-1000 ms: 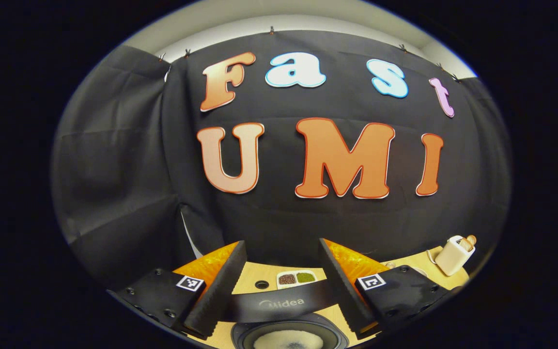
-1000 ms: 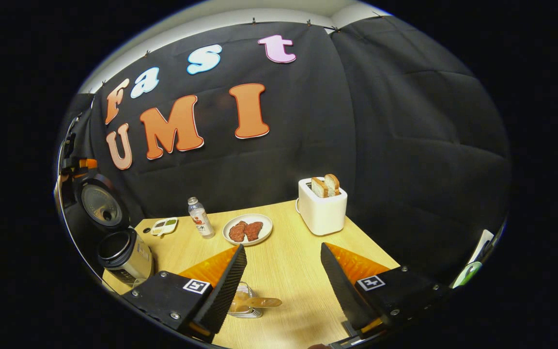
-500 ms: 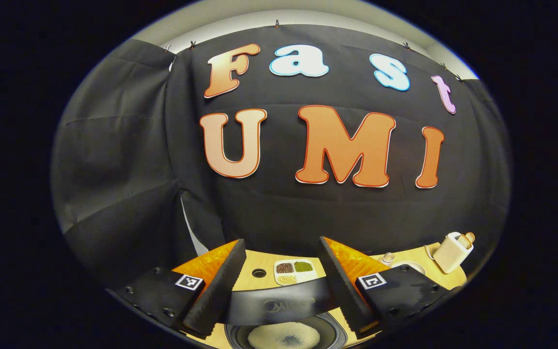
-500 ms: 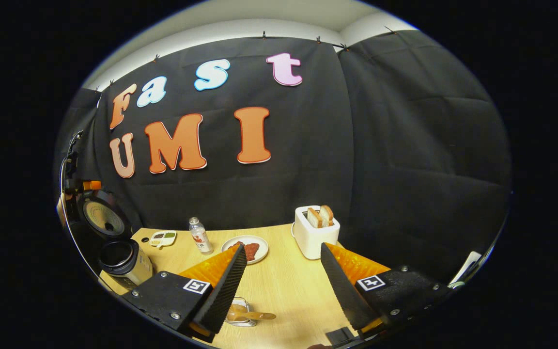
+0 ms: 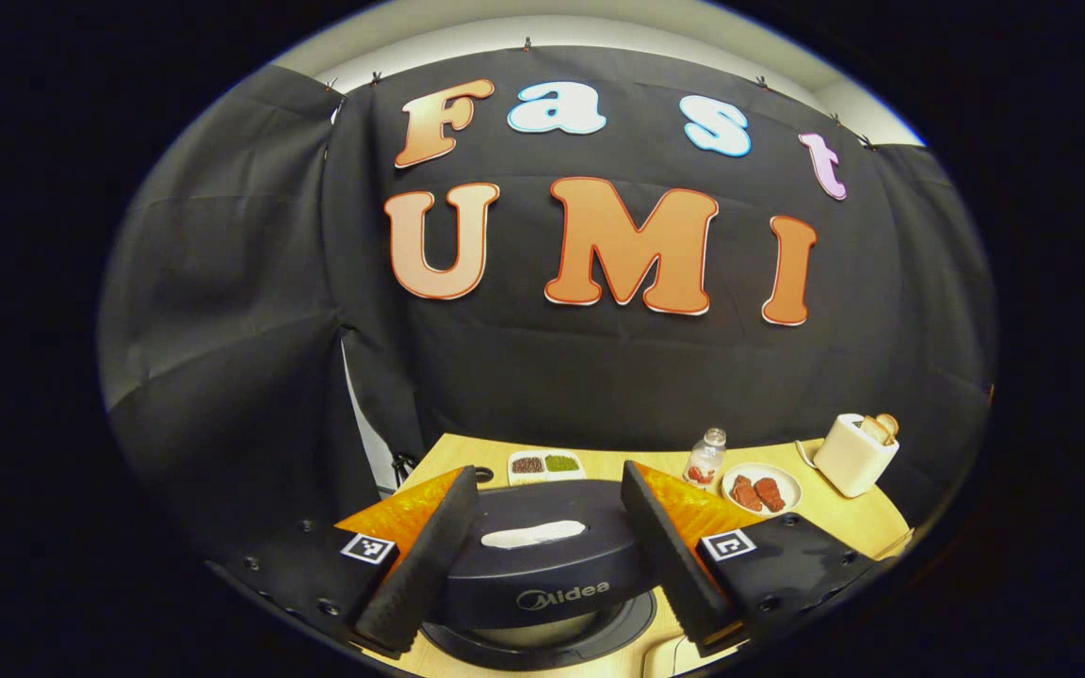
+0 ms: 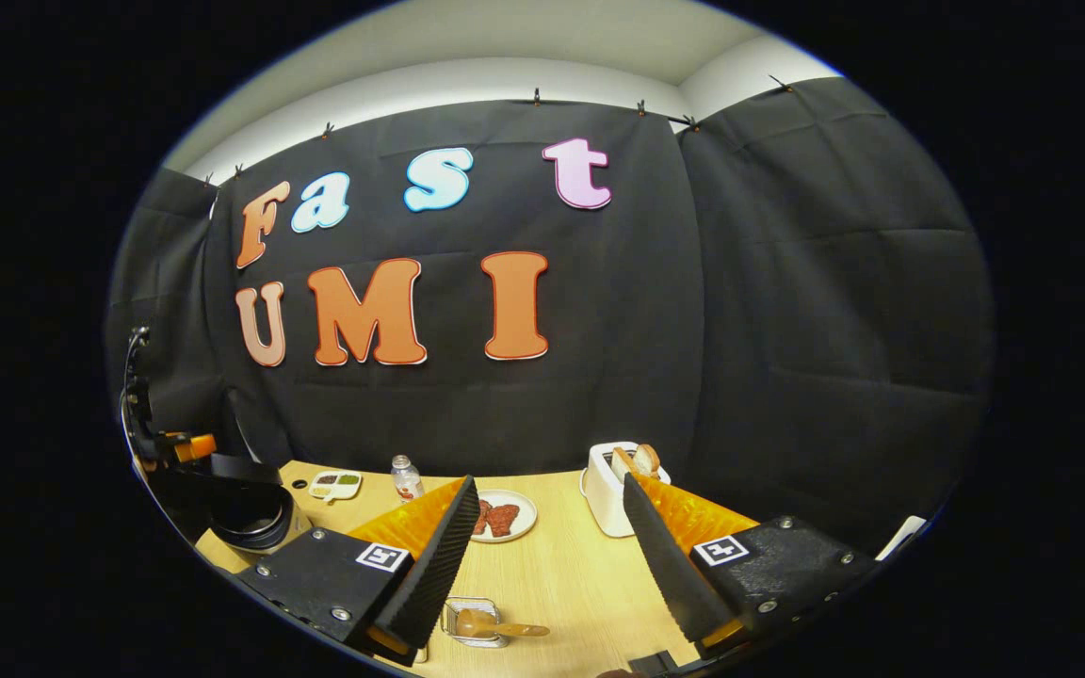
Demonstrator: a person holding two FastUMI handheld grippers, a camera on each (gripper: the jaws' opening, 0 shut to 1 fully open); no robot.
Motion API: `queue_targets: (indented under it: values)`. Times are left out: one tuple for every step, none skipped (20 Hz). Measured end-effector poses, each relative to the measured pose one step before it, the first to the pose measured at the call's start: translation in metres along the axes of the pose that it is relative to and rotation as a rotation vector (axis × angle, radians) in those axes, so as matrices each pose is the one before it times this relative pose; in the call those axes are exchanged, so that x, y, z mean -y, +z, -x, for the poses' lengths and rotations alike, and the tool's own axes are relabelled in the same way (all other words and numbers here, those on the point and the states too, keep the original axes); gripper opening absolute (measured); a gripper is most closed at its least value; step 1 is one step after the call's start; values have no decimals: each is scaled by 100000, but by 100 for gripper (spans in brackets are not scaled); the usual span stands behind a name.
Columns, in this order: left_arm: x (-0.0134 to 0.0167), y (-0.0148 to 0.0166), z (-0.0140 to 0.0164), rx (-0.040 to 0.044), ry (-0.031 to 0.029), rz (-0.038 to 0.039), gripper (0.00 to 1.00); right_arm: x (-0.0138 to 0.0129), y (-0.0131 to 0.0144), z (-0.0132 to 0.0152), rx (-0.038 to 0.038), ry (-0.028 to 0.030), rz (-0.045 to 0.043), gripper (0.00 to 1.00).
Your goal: Close the left gripper, press the button to open the rice cooker; take a wooden spoon from the chopstick holder with the right hand, scoop a spoonful of rice and pour it into the rice cooker, then put the wooden spoon back into the chopstick holder.
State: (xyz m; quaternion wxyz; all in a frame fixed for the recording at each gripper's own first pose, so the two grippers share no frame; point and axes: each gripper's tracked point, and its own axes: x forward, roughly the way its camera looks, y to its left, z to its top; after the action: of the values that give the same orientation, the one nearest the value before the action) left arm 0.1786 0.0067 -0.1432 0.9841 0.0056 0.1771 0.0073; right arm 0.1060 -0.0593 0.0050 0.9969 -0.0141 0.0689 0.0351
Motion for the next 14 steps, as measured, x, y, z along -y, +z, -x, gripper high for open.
queue_targets:
  values:
    - [197, -1512, 316, -573, 48, 83, 100, -402, -15, 212, -462, 958, -322, 94]
    - [-25, -1719, 222, -1340, 725, 307, 98, -229, -337, 32, -633, 882, -82, 94]
    - [-56, -1580, 156, -1091, 1235, 720, 100, -145, -258, 152, -622, 359, 244, 100]
    - [-221, -1186, 124, -169, 1759, -691, 98, 54, -276, 175, -497, 82, 560, 100]
    - [140, -698, 150, 1336, 829, -1430, 100, 73, -192, 248, -347, -68, 729, 100]
    - [77, -339, 118, 2510, 630, -2069, 100, 150, -85, 312, -222, -84, 712, 94]
    - [-65, -249, 29, 2145, 508, -333, 94, 178, -55, 291, 8, -267, 240, 94]
    - [-50, -676, -38, -189, 526, -414, 100, 196, 16, 300, -97, -106, -206, 94]
    - [92, -634, 39, -326, 616, -443, 94, 197, 35, 203, -3, -198, -740, 94]
    - [94, -825, -130, -646, 582, -823, 94, 222, -14, 198, -112, -211, -929, 94]
    - [101, -824, -13, -771, 537, -563, 94, 231, -88, 57, -173, -171, -1088, 94]
    - [196, -1018, 115, -1477, 430, 96, 94, 141, -133, 188, -253, -44, -1042, 94]
    - [-101, 519, 64, 5678, 187, -827, 95, 125, -85, 184, -105, 148, -513, 94]
    - [39, -382, 72, -312, 166, -141, 96, 285, -118, 61, -291, -291, -177, 94]
